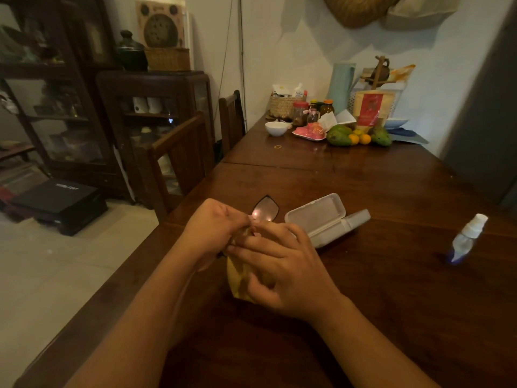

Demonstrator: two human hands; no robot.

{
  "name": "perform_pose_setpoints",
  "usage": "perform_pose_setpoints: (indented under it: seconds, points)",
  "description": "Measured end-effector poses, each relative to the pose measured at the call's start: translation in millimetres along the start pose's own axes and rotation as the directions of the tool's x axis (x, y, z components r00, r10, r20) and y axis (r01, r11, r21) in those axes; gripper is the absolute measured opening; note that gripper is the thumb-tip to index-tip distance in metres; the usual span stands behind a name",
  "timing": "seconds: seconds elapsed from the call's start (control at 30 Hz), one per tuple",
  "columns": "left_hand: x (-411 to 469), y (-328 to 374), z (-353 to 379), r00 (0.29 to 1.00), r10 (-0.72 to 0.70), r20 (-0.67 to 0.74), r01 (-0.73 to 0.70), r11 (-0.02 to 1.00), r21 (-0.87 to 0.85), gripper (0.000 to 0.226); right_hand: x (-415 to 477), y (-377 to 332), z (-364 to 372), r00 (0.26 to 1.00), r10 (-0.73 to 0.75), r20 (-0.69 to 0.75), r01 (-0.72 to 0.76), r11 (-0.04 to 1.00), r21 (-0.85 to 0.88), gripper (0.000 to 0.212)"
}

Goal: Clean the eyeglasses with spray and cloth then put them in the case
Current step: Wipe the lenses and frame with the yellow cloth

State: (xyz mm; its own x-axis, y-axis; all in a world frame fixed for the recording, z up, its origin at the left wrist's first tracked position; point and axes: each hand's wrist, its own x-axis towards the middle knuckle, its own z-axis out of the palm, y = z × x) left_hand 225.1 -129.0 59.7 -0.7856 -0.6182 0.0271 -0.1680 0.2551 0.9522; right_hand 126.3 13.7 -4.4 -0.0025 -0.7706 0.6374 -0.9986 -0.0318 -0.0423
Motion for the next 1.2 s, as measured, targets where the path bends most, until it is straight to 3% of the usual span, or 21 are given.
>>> perform_pose_setpoints:
  seconds: [0.2,0.37,0.47,0.57,0.73,0.83,0.97,1.1,1.2]
  points:
    - [1.4,0.4,3.9,0.999,0.022,-0.032,-0.022,0.999,-0.025,0.026,-3.6,11.7,-5.8,0.989,0.053,-0.142,-0.062,0.997,-0.055,0.036]
    - [2.5,-1.9,3.2,0.999,0.006,0.031,-0.005,1.000,-0.025,0.029,0.1,0.2,3.8,1.000,-0.023,-0.002,0.023,1.000,-0.010,0.044]
    - [1.8,-1.2,2.5,1.000,0.002,0.020,0.000,0.997,-0.078,0.026,-3.9,9.5,-1.9,0.998,-0.057,-0.036,0.056,0.998,-0.027,0.038]
    - [2.2,-1.0,3.8,1.000,0.021,-0.005,-0.021,0.999,-0.048,0.027,-4.1,11.8,-5.1,0.997,-0.003,-0.071,-0.001,0.998,-0.056,0.039]
    - [0.2,0.1,0.0,1.000,-0.001,0.022,0.002,0.999,-0.044,0.029,-2.1,2.5,6.4,0.997,-0.061,0.038,0.060,0.998,0.026,0.051]
    - [-0.8,1.8,0.0,1.000,-0.005,0.017,0.006,0.997,-0.075,0.027,-4.8,12.8,2.0,0.997,-0.074,-0.034,0.073,0.996,-0.041,0.041]
    - [-2.0,2.2,1.9,1.000,0.000,-0.001,0.000,0.998,-0.065,0.026,-6.4,18.7,-0.6,0.983,0.006,-0.182,-0.023,0.995,-0.093,0.035]
    - [-2.0,1.9,0.6,1.000,0.009,-0.008,-0.009,0.999,-0.041,0.030,-2.2,7.1,4.0,0.986,0.052,-0.158,-0.063,0.995,-0.071,0.048]
    - [-1.2,0.1,-0.4,1.000,0.009,-0.025,-0.010,1.000,-0.023,0.027,-1.8,8.4,3.2,0.986,0.017,-0.167,-0.034,0.994,-0.099,0.038]
